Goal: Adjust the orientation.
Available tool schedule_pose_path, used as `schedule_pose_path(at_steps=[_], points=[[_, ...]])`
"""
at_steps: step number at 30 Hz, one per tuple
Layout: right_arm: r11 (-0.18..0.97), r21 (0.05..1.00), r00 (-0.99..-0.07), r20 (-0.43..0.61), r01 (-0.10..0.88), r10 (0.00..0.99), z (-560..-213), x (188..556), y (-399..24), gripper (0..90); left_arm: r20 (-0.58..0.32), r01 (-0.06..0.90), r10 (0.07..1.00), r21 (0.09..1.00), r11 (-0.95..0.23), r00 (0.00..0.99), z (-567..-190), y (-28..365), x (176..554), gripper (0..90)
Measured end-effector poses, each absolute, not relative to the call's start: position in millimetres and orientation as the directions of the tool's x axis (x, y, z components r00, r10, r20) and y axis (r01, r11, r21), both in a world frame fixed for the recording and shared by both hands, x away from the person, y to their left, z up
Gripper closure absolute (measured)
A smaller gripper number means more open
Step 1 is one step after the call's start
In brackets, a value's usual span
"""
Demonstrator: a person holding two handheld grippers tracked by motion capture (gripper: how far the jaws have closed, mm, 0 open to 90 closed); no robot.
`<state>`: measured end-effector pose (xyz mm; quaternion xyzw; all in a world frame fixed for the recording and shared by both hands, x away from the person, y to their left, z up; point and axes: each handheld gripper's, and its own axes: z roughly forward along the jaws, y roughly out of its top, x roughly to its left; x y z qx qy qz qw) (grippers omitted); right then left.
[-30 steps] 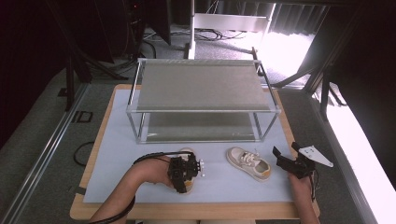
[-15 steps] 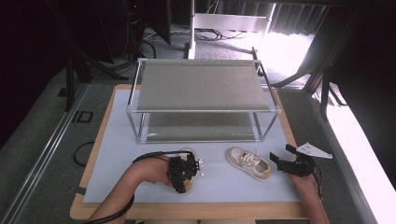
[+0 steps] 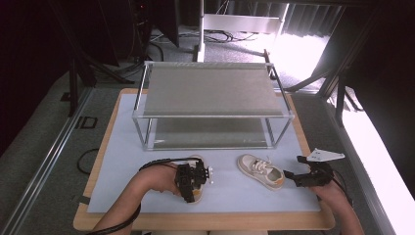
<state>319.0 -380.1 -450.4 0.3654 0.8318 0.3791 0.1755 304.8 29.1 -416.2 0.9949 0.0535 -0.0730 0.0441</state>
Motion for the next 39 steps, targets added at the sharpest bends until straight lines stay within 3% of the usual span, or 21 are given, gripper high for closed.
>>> schedule_pose_path(at_steps=[8, 25, 30, 39], points=[[0.594, 0.64, -0.748, -0.044, 0.488, 0.662, -437, 321, -374, 14.1, -0.151, 0.114, 0.102, 0.075, -0.991, 0.983, -416, 29, 305, 65.7], [0.758, 0.463, -0.838, -0.058, 0.459, 0.543, -421, 321, -357, 16.8, -0.153, 0.118, 0.106, 0.071, -0.991, 0.983, -416, 29, 305, 65.9], [0.844, 0.377, -0.887, -0.107, 0.382, 0.449, -413, 318, -347, 16.9, -0.159, 0.121, 0.108, 0.071, -0.99, 0.981, -416, 29, 306, 65.9], [0.91, 0.291, -0.937, -0.098, 0.294, 0.334, -399, 316, -332, 22.6, -0.161, 0.119, 0.108, 0.061, -0.991, 0.981, -416, 28, 306, 65.8]])
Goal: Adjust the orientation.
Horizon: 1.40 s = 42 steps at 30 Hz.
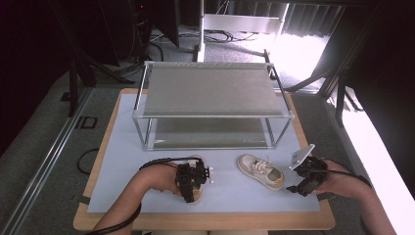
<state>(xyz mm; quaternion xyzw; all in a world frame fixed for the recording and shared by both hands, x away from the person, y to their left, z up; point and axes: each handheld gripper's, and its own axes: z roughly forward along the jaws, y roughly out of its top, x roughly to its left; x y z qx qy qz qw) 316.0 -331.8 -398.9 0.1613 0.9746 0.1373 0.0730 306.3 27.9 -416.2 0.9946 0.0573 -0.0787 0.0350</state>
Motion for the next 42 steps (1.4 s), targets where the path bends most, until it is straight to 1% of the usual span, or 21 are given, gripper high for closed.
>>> schedule_pose_path(at_steps=[3, 5, 6, 8, 10, 11, 12, 15, 16, 17, 18, 19, 22, 24, 29, 31, 32, 33, 35, 38, 42], points=[[0.936, 0.252, -0.957, -0.096, 0.244, 0.275, -390, 315, -323, 25.9, -0.16, 0.117, 0.106, 0.061, -0.991, 0.981, -416, 28, 306, 65.9], [0.94, 0.25, -0.959, -0.097, 0.234, 0.265, -387, 315, -320, 26.9, -0.161, 0.118, 0.107, 0.061, -0.991, 0.981, -416, 28, 306, 65.9], [0.947, 0.251, -0.967, -0.108, 0.2, 0.232, -382, 315, -315, 29.0, -0.16, 0.118, 0.107, 0.062, -0.991, 0.981, -416, 28, 306, 65.9], [0.951, 0.253, -0.971, -0.115, 0.177, 0.211, -380, 315, -312, 29.4, -0.16, 0.118, 0.106, 0.062, -0.991, 0.981, -416, 28, 306, 65.9], [0.958, 0.247, -0.977, -0.12, 0.143, 0.177, -378, 315, -306, 33.6, -0.161, 0.117, 0.106, 0.062, -0.991, 0.981, -416, 27, 306, 66.0], [0.969, 0.229, -0.983, -0.131, 0.098, 0.13, -377, 314, -298, 36.5, -0.161, 0.117, 0.105, 0.062, -0.991, 0.981, -416, 27, 306, 66.0], [0.969, 0.229, -0.983, -0.131, 0.098, 0.13, -377, 314, -298, 36.5, -0.162, 0.116, 0.105, 0.062, -0.991, 0.981, -416, 27, 306, 66.0], [0.98, 0.195, -0.99, -0.128, 0.036, 0.062, -377, 314, -288, 44.7, -0.164, 0.117, 0.106, 0.062, -0.991, 0.981, -416, 28, 307, 66.0], [0.984, 0.18, -0.992, -0.12, 0.006, 0.028, -377, 315, -282, 49.6, -0.164, 0.117, 0.105, 0.062, -0.991, 0.981, -416, 28, 307, 66.0], [0.984, 0.176, -0.993, -0.119, -0.007, 0.014, -378, 317, -280, 50.8, -0.164, 0.116, 0.105, 0.062, -0.991, 0.981, -416, 28, 307, 66.0], [0.984, 0.176, -0.993, -0.119, -0.007, 0.014, -378, 317, -280, 50.8, -0.164, 0.116, 0.105, 0.062, -0.991, 0.981, -416, 28, 307, 66.0], [0.986, 0.166, -0.995, -0.101, -0.011, 0.006, -380, 321, -276, 53.7, -0.163, 0.116, 0.104, 0.062, -0.991, 0.981, -416, 27, 307, 66.1], [0.988, 0.151, -0.996, -0.09, -0.03, -0.016, -384, 324, -273, 54.5, -0.163, 0.114, 0.102, 0.063, -0.991, 0.981, -416, 28, 307, 66.1], [0.989, 0.141, -0.998, -0.051, -0.043, -0.036, -390, 327, -270, 58.0, -0.164, 0.117, 0.105, 0.065, -0.991, 0.981, -416, 28, 307, 66.1], [0.994, 0.093, -0.998, -0.029, -0.065, -0.063, -399, 326, -266, 59.5, -0.168, 0.115, 0.103, 0.065, -0.991, 0.98, -416, 28, 307, 66.2], [0.995, 0.071, -0.998, -0.032, -0.064, -0.062, -402, 325, -263, 63.4, -0.167, 0.111, 0.099, 0.066, -0.992, 0.981, -417, 28, 307, 66.2], [0.996, 0.054, -0.997, -0.044, -0.064, -0.062, -404, 326, -261, 70.1, -0.166, 0.111, 0.099, 0.066, -0.992, 0.981, -417, 28, 307, 66.2], [0.996, 0.054, -0.997, -0.044, -0.064, -0.062, -404, 326, -261, 70.1, -0.164, 0.108, 0.096, 0.064, -0.992, 0.982, -416, 28, 307, 66.2], [0.996, 0.044, -0.996, -0.045, -0.076, -0.074, -405, 327, -259, 74.2, -0.163, 0.105, 0.094, 0.064, -0.992, 0.982, -416, 28, 306, 66.3], [0.996, 0.035, -0.996, -0.046, -0.077, -0.075, -405, 325, -257, 75.4, -0.163, 0.104, 0.093, 0.066, -0.992, 0.982, -416, 28, 306, 66.4], [0.994, 0.082, -0.997, -0.021, -0.075, -0.074, -400, 321, -254, 76.4, -0.164, 0.104, 0.092, 0.07, -0.992, 0.982, -416, 28, 306, 66.6]])
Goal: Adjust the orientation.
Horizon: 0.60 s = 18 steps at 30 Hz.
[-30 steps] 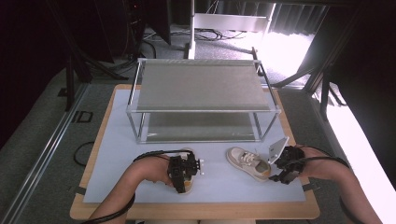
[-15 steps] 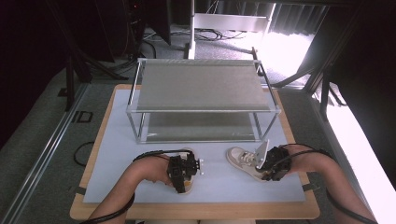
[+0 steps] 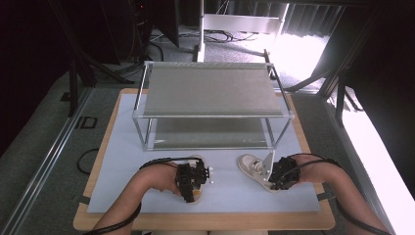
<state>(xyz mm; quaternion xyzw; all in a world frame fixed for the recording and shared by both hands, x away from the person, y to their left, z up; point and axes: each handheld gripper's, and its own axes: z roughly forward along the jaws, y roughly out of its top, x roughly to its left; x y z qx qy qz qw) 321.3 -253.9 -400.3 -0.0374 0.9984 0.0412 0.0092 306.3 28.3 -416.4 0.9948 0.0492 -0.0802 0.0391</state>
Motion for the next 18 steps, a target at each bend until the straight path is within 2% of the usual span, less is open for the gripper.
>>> schedule_pose_path(at_steps=[7, 12, 14, 15, 16, 18], points=[[0.99, 0.125, -0.997, -0.023, -0.071, -0.069, -394, 318, -238, 75.5, -0.16, 0.102, 0.09, 0.071, -0.992, 0.983, -416, 28, 306, 66.7], [0.983, 0.165, -0.996, 0.017, -0.082, -0.086, -391, 314, -220, 73.8, -0.16, 0.103, 0.091, 0.074, -0.992, 0.983, -416, 28, 306, 66.7], [0.98, 0.163, -0.993, 0.0, -0.114, -0.116, -391, 309, -212, 70.5, -0.16, 0.104, 0.091, 0.074, -0.992, 0.983, -416, 28, 306, 66.7], [0.975, 0.18, -0.991, 0.006, -0.133, -0.136, -389, 304, -207, 65.3, -0.159, 0.103, 0.091, 0.074, -0.992, 0.983, -416, 28, 306, 66.7], [0.975, 0.18, -0.991, 0.006, -0.133, -0.136, -389, 304, -207, 65.3, -0.16, 0.103, 0.09, 0.074, -0.992, 0.983, -416, 28, 306, 66.7], [0.967, 0.183, -0.983, 0.008, -0.179, -0.183, -390, 295, -201, 58.0, -0.16, 0.102, 0.089, 0.074, -0.992, 0.983, -416, 28, 306, 66.8]])
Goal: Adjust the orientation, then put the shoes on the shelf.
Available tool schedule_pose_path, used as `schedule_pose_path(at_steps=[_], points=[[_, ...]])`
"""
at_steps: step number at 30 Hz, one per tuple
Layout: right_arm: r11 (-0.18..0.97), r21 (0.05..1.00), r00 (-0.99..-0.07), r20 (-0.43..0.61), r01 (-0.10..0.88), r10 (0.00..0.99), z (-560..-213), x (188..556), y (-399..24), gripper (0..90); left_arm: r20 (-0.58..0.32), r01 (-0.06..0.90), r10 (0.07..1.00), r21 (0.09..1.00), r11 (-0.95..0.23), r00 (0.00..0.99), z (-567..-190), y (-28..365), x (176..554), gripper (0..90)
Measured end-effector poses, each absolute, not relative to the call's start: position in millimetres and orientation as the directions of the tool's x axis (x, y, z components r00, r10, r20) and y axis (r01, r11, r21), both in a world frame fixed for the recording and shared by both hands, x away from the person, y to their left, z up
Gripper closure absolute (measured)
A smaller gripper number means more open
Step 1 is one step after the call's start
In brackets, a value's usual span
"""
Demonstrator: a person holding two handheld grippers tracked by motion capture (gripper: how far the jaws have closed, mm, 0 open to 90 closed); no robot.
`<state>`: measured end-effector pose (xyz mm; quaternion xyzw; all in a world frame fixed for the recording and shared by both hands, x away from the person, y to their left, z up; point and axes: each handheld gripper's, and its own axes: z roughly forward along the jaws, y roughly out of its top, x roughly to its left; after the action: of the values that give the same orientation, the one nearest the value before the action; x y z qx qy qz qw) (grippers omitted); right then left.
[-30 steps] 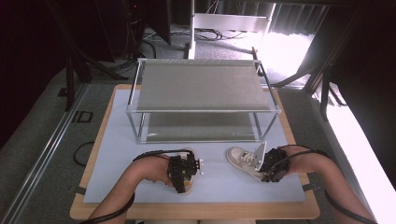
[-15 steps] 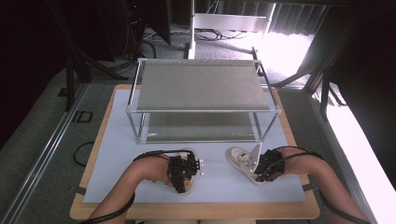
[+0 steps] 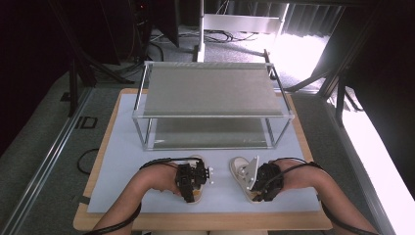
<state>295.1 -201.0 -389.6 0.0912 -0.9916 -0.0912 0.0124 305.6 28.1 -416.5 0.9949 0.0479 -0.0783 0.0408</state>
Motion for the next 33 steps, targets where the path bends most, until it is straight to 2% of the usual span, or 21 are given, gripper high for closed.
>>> schedule_pose_path(at_steps=[3, 4, 5, 6, 7, 12, 16, 17, 20, 26, 27, 33], points=[[0.973, 0.137, -0.982, -0.008, -0.188, -0.189, -394, 292, -199, 56.8, -0.155, 0.102, 0.09, 0.075, -0.992, 0.984, -416, 28, 305, 66.8], [0.976, 0.101, -0.981, -0.024, -0.195, -0.194, -401, 293, -199, 62.8, -0.154, 0.101, 0.089, 0.075, -0.992, 0.984, -416, 28, 305, 66.7], [0.976, 0.101, -0.981, -0.024, -0.195, -0.194, -401, 293, -199, 62.8, -0.153, 0.101, 0.088, 0.077, -0.992, 0.984, -416, 28, 305, 66.7], [0.976, 0.092, -0.98, -0.023, -0.198, -0.197, -405, 293, -198, 69.7, -0.152, 0.1, 0.087, 0.079, -0.992, 0.984, -416, 28, 305, 66.7], [0.974, 0.098, -0.979, 0.002, -0.203, -0.204, -407, 294, -198, 72.5, -0.151, 0.098, 0.084, 0.084, -0.992, 0.985, -416, 28, 305, 66.8], [0.977, 0.09, -0.981, 0.004, -0.192, -0.193, -407, 294, -196, 74.0, -0.151, 0.076, 0.06, 0.104, -0.992, 0.987, -416, 26, 304, 68.8], [0.978, 0.123, -0.986, -0.006, -0.168, -0.169, -403, 298, -194, 74.4, -0.165, 0.036, 0.014, 0.134, -0.99, 0.986, -415, 22, 302, 78.1], [0.978, 0.123, -0.986, -0.006, -0.168, -0.169, -403, 298, -194, 74.4, -0.163, 0.028, 0.007, 0.131, -0.991, 0.987, -414, 21, 301, 78.1], [0.976, 0.155, -0.988, -0.02, -0.153, -0.151, -399, 301, -192, 74.3, -0.133, 0.026, 0.009, 0.125, -0.992, 0.991, -412, 23, 304, 79.2], [0.974, 0.203, -0.994, -0.064, -0.104, -0.093, -393, 311, -191, 74.4, -0.069, -0.005, -0.02, 0.22, -0.975, 0.997, -398, 26, 309, 79.4], [0.972, 0.219, -0.995, -0.078, -0.082, -0.066, -391, 315, -190, 74.4, -0.025, -0.045, -0.053, 0.252, -0.967, 0.998, -396, 27, 311, 79.5], [0.969, 0.245, -0.996, -0.093, -0.039, -0.016, -388, 326, -189, 74.3, 0.052, -0.142, -0.132, 0.322, -0.936, 0.99, -393, 26, 323, 79.3]])
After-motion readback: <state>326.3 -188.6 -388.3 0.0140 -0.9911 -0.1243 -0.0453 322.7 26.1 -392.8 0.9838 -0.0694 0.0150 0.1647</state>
